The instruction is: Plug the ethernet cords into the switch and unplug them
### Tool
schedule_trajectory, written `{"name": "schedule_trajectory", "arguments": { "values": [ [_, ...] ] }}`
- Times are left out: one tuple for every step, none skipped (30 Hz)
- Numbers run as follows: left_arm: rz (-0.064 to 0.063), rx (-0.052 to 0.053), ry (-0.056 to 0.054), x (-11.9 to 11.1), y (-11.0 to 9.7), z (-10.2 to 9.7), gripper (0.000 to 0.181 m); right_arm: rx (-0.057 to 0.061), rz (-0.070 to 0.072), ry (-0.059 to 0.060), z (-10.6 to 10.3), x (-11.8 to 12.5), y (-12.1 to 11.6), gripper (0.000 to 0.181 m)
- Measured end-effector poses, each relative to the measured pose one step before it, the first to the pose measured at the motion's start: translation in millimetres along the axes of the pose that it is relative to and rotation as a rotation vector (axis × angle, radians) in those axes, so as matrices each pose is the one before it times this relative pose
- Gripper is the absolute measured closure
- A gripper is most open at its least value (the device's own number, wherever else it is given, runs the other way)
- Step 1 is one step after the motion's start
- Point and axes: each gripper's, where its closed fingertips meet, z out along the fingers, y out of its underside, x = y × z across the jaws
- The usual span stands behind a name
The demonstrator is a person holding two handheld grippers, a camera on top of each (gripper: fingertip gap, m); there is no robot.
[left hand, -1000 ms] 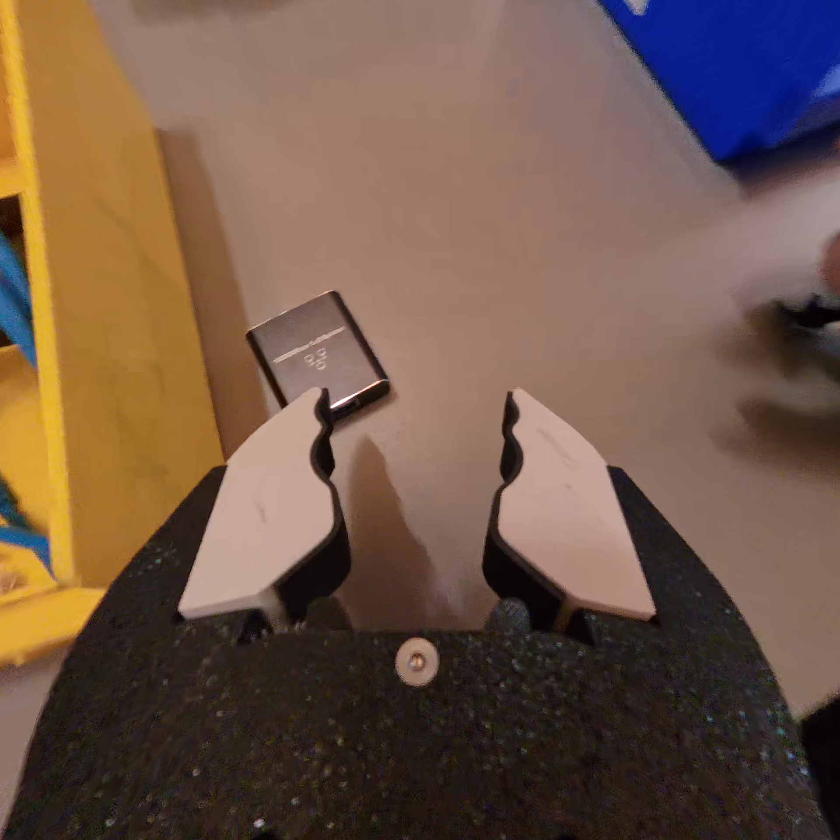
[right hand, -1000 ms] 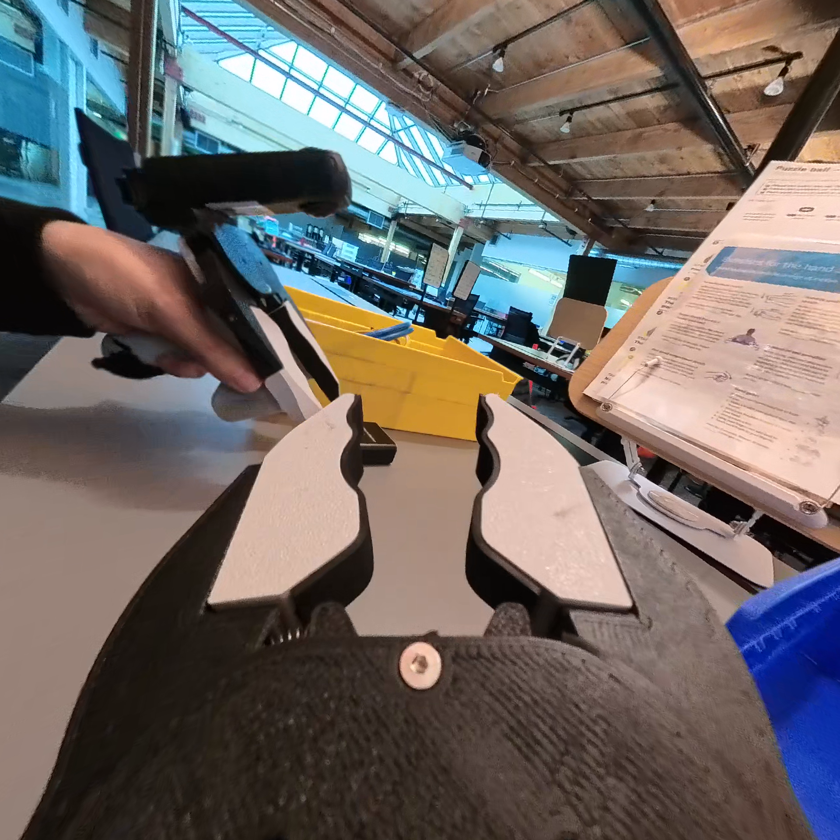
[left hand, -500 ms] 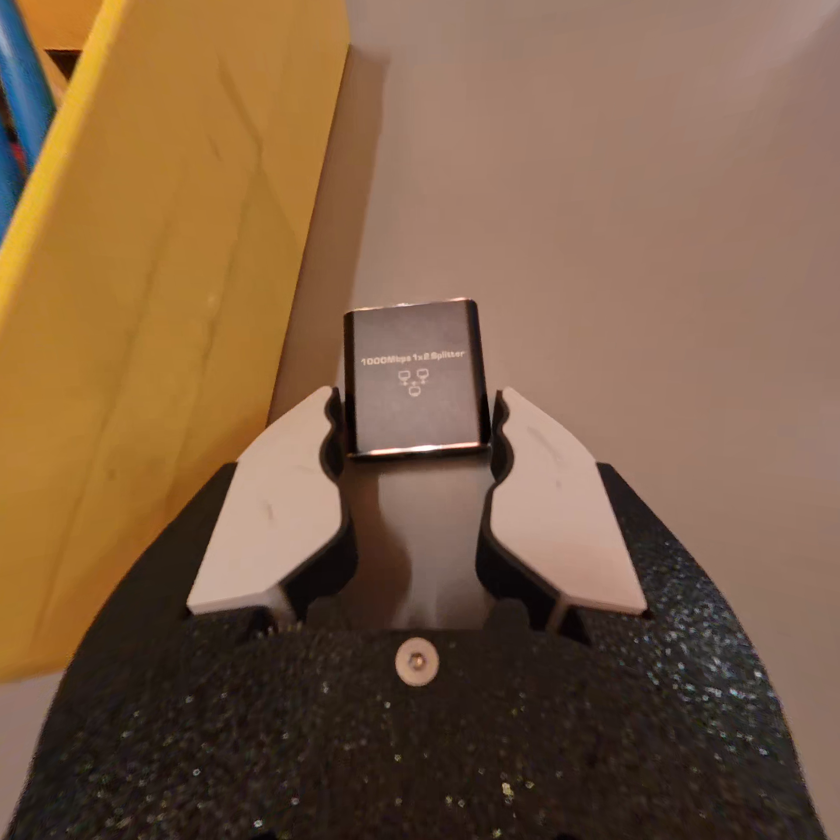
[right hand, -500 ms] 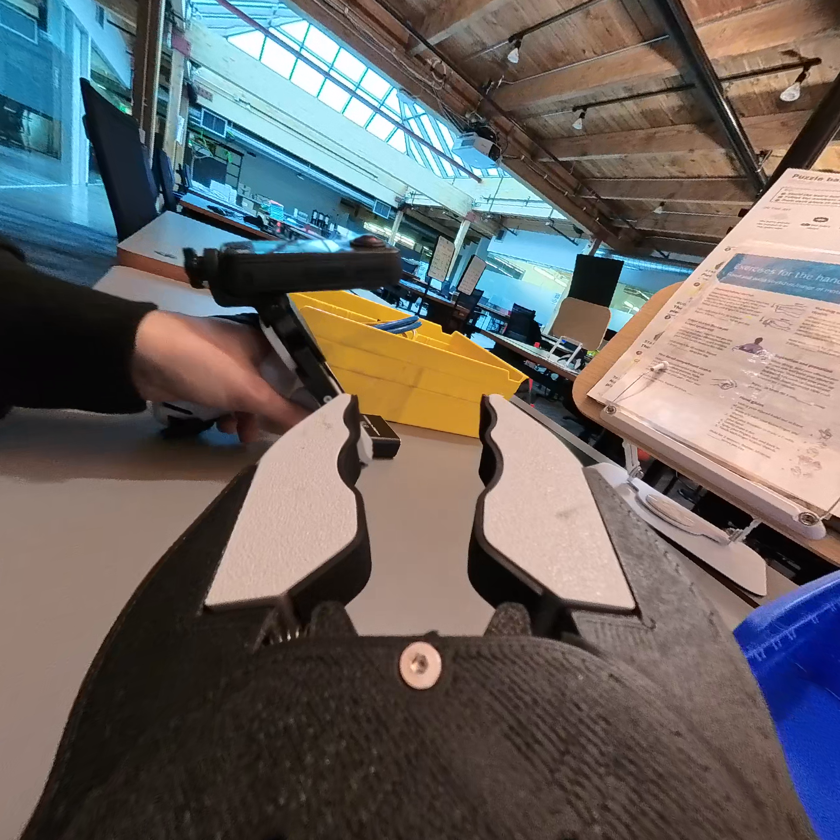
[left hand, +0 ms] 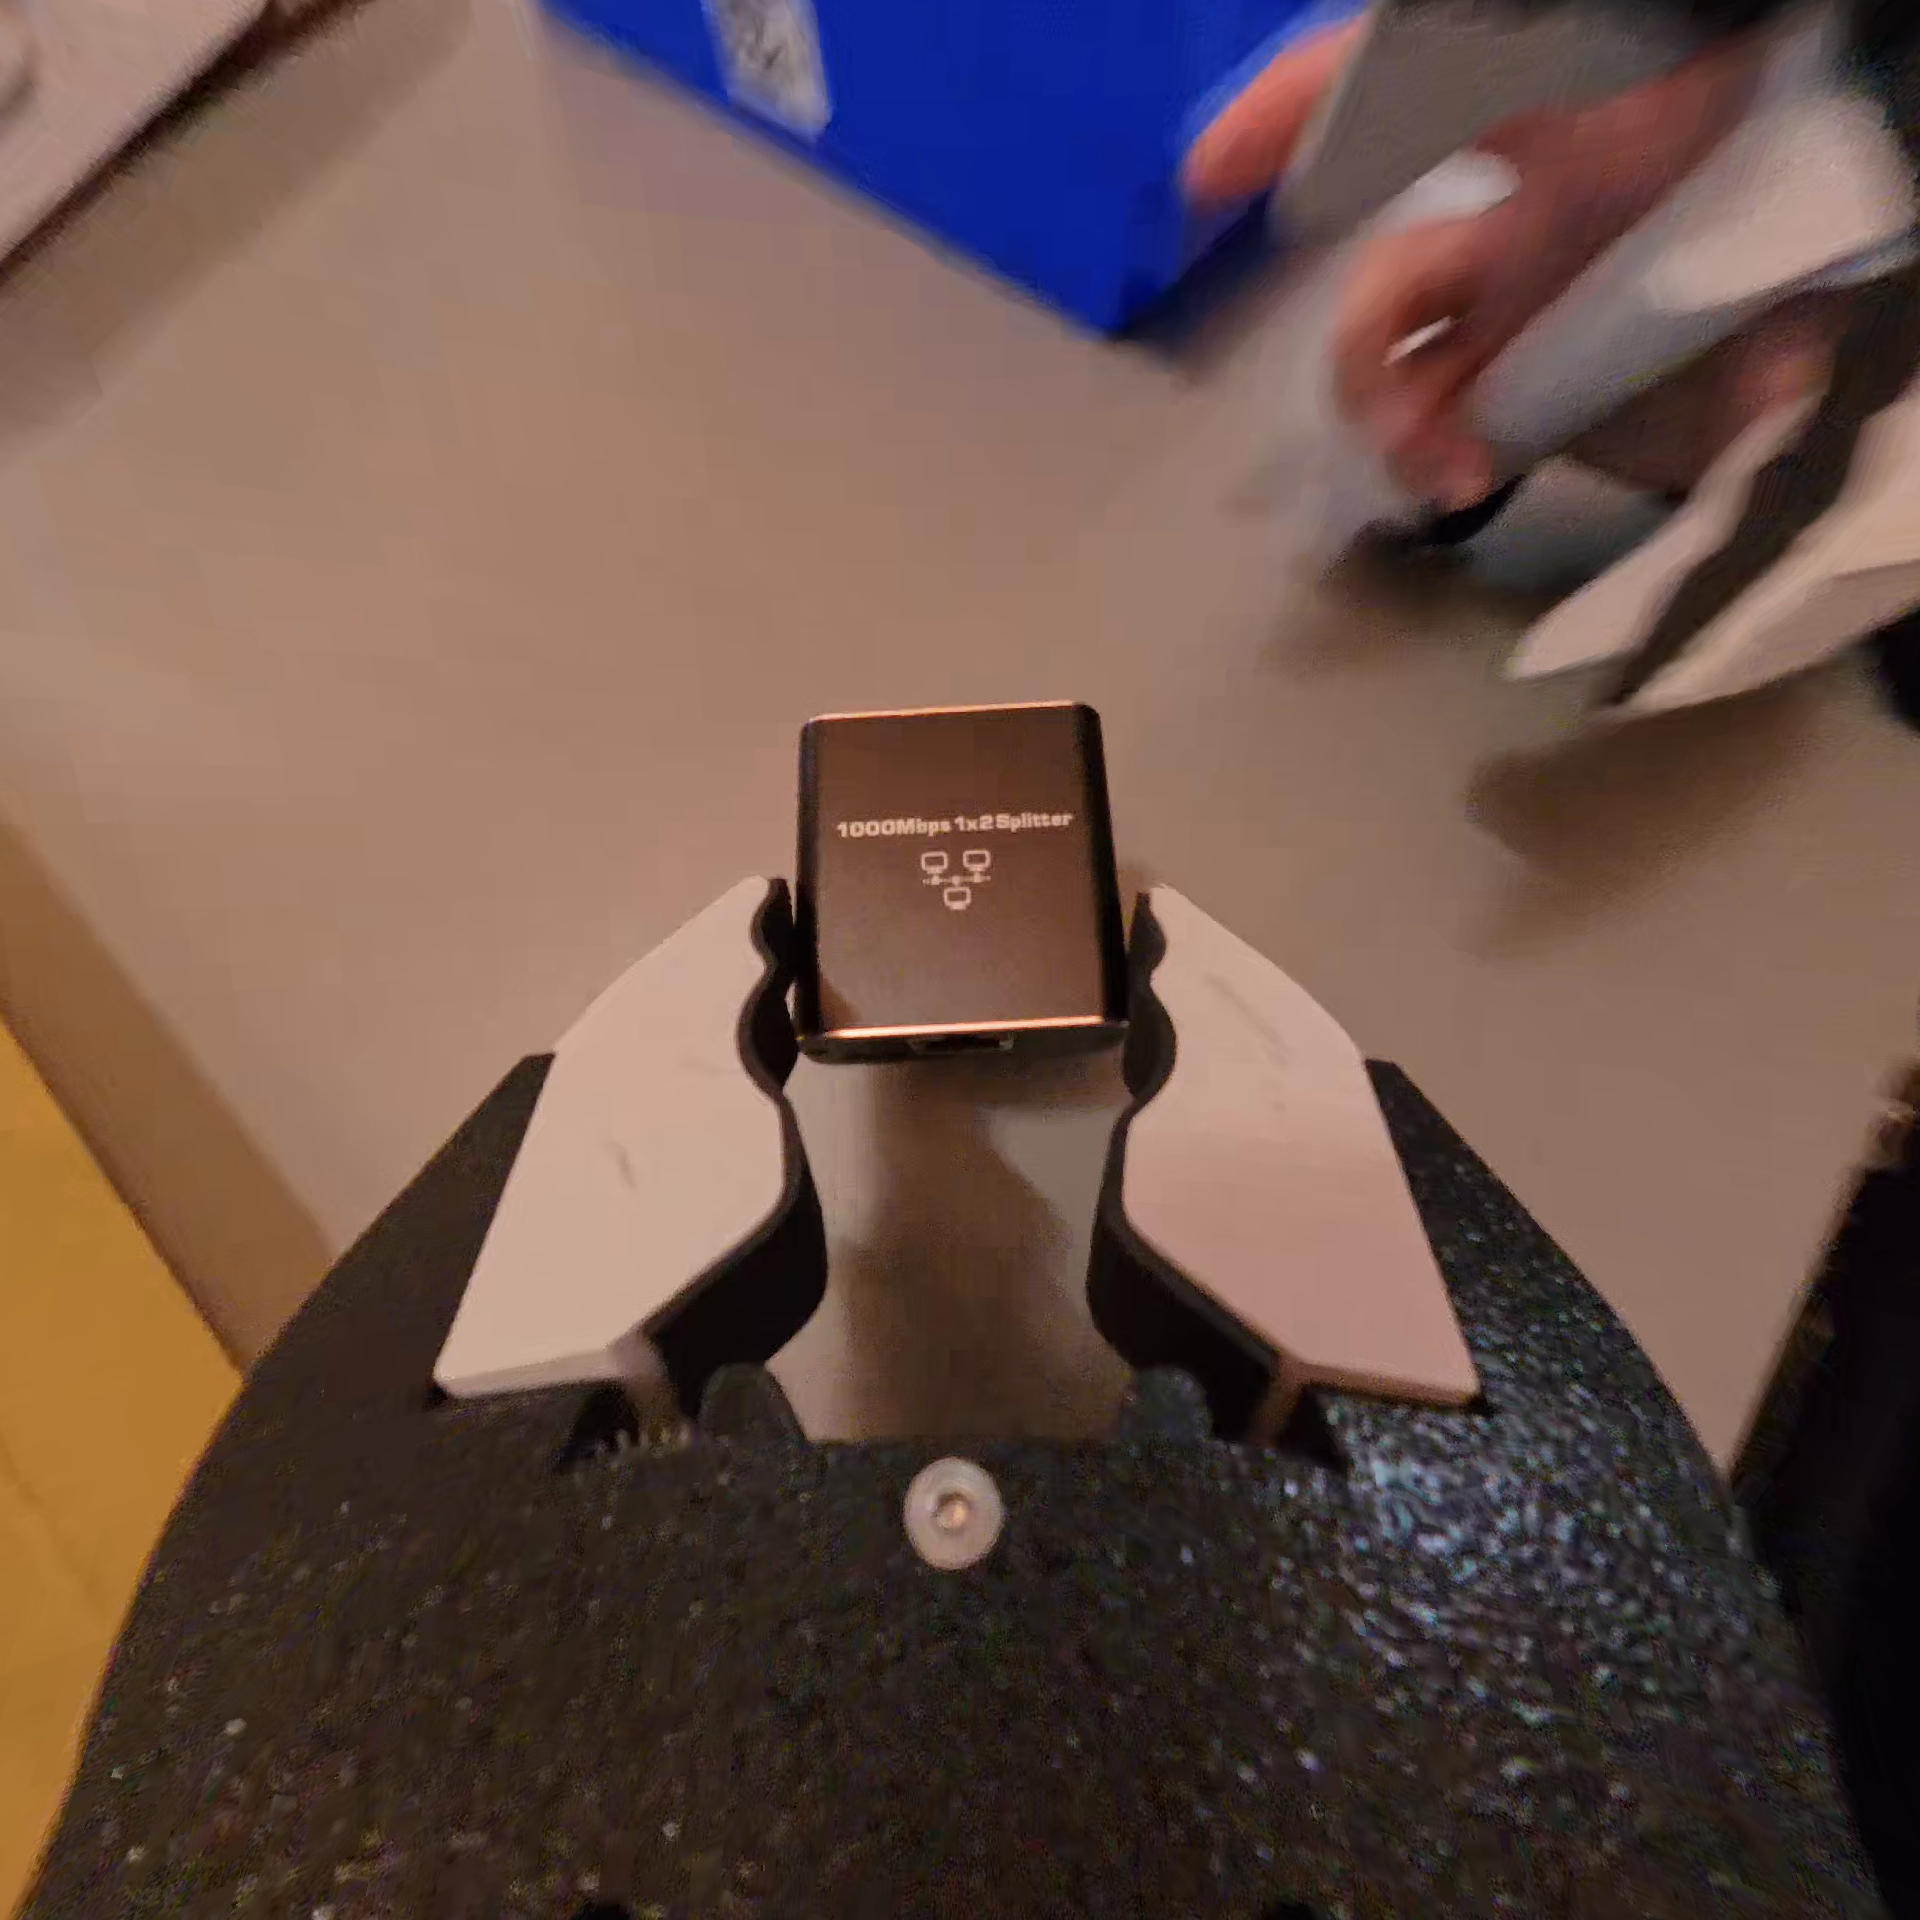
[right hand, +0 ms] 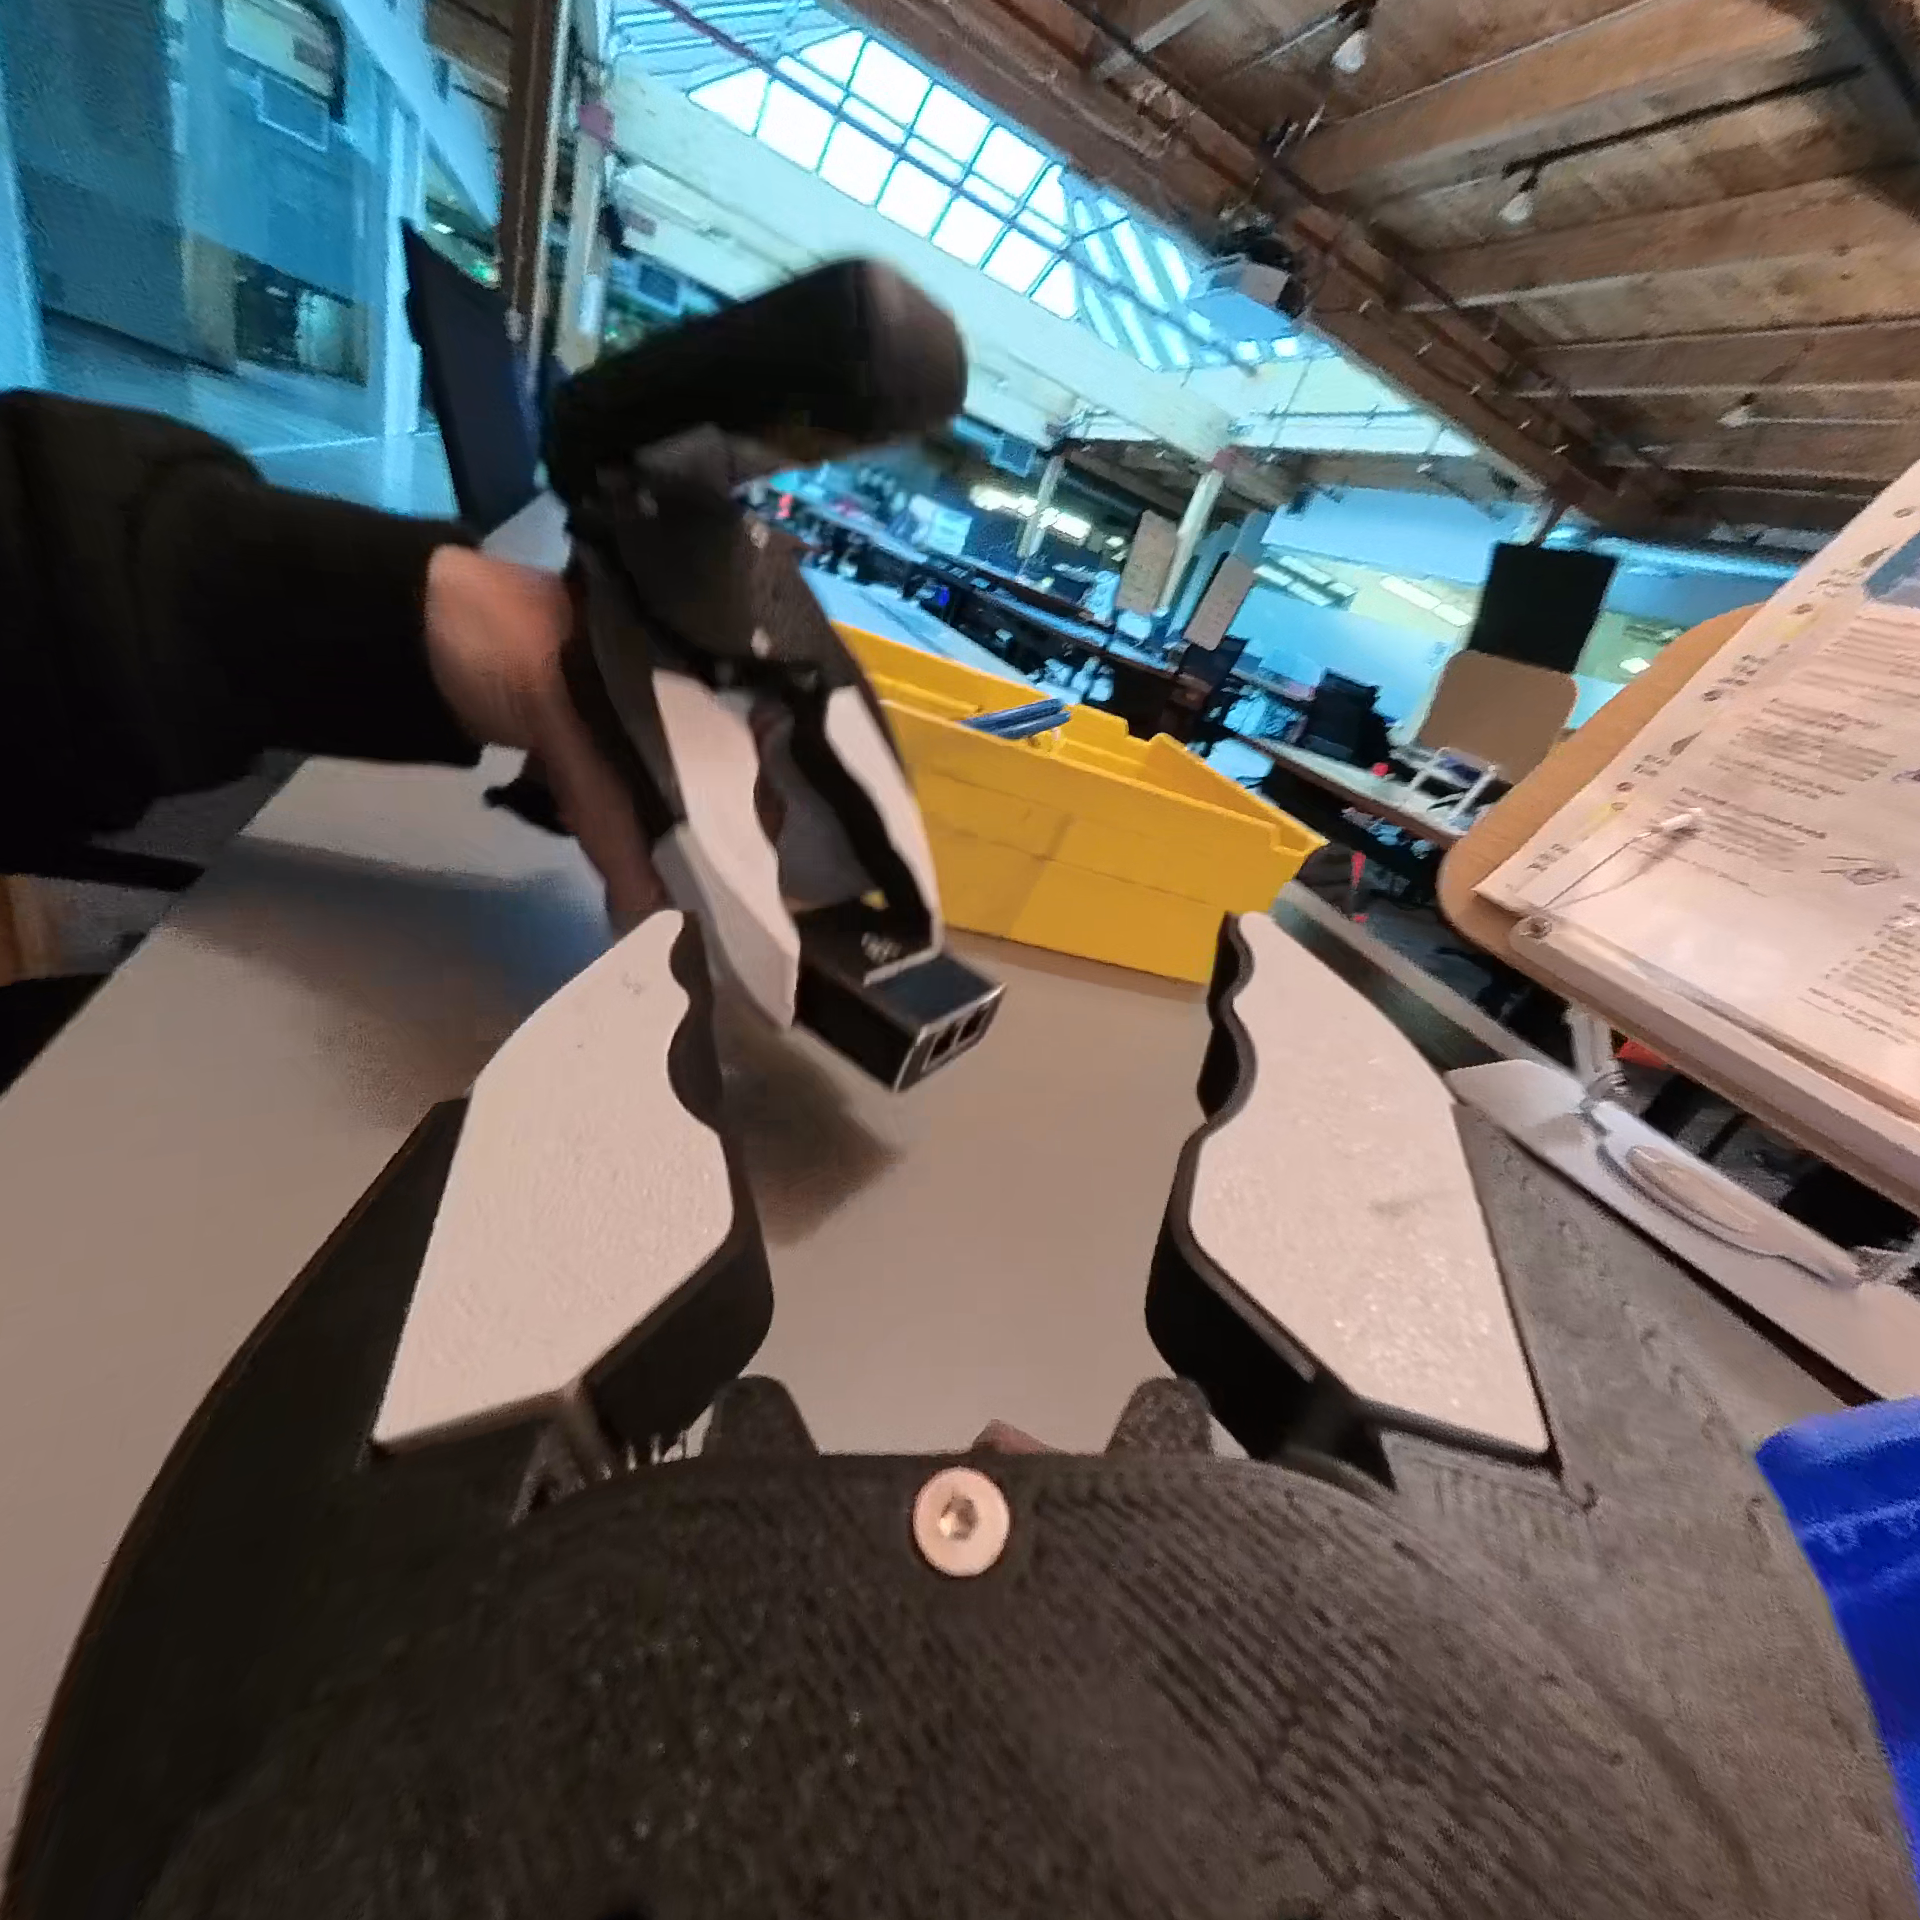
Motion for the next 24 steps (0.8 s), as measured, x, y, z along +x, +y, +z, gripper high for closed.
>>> {"name": "schedule_trajectory", "arguments": {
  "values": [
    [0.0904, 0.0475, 0.0570, 12.50, -11.66, -7.40, 0.120, -0.0167, 0.0233, -0.0379, -0.51, -4.17, 1.11, 0.089],
    [0.0983, 0.0384, 0.0354, 10.76, -11.55, -6.57, 0.120, -0.0154, 0.0346, -0.0410, 0.06, -4.78, 0.74, 0.089],
    [0.0833, 0.0162, 0.0246, 8.61, -9.83, -5.02, 0.120, -0.0128, 0.0323, -0.0482, 0.74, -6.20, 0.23, 0.088],
    [0.0734, -0.0040, 0.0340, 8.66, -7.14, -3.38, 0.120, -0.0052, 0.0234, -0.0456, 1.30, -6.71, -0.58, 0.088],
    [0.0605, -0.0141, 0.0217, 5.73, -4.99, -1.63, 0.120, 0.0033, 0.0143, -0.0386, 1.75, -6.46, -1.69, 0.088],
    [0.0417, -0.0196, 0.0110, 2.67, -2.81, -0.48, 0.120, 0.0099, 0.0046, -0.0349, 2.06, -6.63, -2.62, 0.089],
    [0.0252, -0.0191, 0.0262, 3.61, -1.45, 0.41, 0.120, 0.0145, -0.0022, -0.0189, 2.19, -4.53, -3.09, 0.090],
    [0.0227, -0.0021, 0.0334, 4.61, -2.42, 0.72, 0.120, 0.0044, -0.0063, -0.0052, 2.36, -2.17, -1.17, 0.092],
    [0.0201, 0.0148, 0.0247, 3.53, -3.66, 1.03, 0.120, -0.0108, -0.0124, 0.0019, 2.31, -0.77, 1.42, 0.095],
    [0.0092, 0.0084, 0.0202, 2.49, -2.20, 1.49, 0.120, -0.0118, -0.0165, 0.0135, 2.08, 0.95, 1.97, 0.097],
    [0.0054, -0.0074, 0.0154, 1.53, 0.42, 1.39, 0.120, -0.0016, -0.0179, -0.0074, 1.50, -2.21, 0.58, 0.096],
    [0.0104, -0.0117, 0.0027, -0.17, 1.24, 0.78, 0.120, -0.0048, -0.0169, -0.0369, 0.49, -6.39, 0.80, 0.108],
    [0.0136, -0.0056, -0.0013, -0.37, 0.60, 0.03, 0.120, -0.0093, -0.0154, 0.0039, 0.41, 0.04, 1.33, 0.110],
    [0.0057, 0.0064, 0.0049, 0.49, -0.81, -0.29, 0.120, 0.0026, -0.0110, 0.0016, -0.44, 0.15, -0.17, 0.111],
    [-0.0041, 0.0124, 0.0121, 1.05, -1.49, -0.63, 0.121, 0.0081, 0.0044, -0.0053, -0.99, -0.31, -1.01, 0.112],
    [-0.0038, 0.0172, 0.0091, 0.37, -2.14, -0.96, 0.120, 0.0039, -0.0009, 0.0066, -1.34, 1.51, -0.61, 0.118],
    [-0.0080, 0.0259, -0.0048, -1.16, -3.30, -1.01, 0.120, 0.0165, -0.0076, 0.0076, -0.91, 1.52, -2.56, 0.118],
    [-0.0153, 0.0267, -0.0007, -0.42, -3.26, -0.96, 0.120, 0.0185, 0.0051, 0.0020, -0.67, 0.72, -3.00, 0.118],
    [-0.0241, 0.0255, 0.0009, -0.36, -2.90, -0.47, 0.121, 0.0130, 0.0021, 0.0028, -0.68, 0.50, -2.28, 0.118],
    [-0.0253, 0.0223, -0.0005, -0.64, -1.58, 0.07, 0.122, 0.0026, -0.0076, 0.0092, -0.31, 1.01, -0.70, 0.118],
    [-0.0252, 0.0169, -0.0087, -1.70, -0.06, -0.02, 0.122, -0.0037, -0.0061, 0.0084, 0.28, 0.89, 0.82, 0.118],
    [-0.0253, 0.0155, -0.0302, -4.50, 0.33, -0.93, 0.119, -0.0078, 0.0008, 0.0160, 0.51, 2.33, 2.12, 0.118],
    [-0.0249, 0.0233, -0.0541, -7.81, -0.51, -2.75, 0.113, -0.0174, -0.0008, 0.0387, -0.56, 6.10, 4.52, 0.118],
    [-0.0362, 0.0349, -0.0463, -7.05, -1.95, -3.81, 0.112, -0.0166, -0.0028, 0.0248, -1.92, 4.73, 4.56, 0.118]
  ]
}}
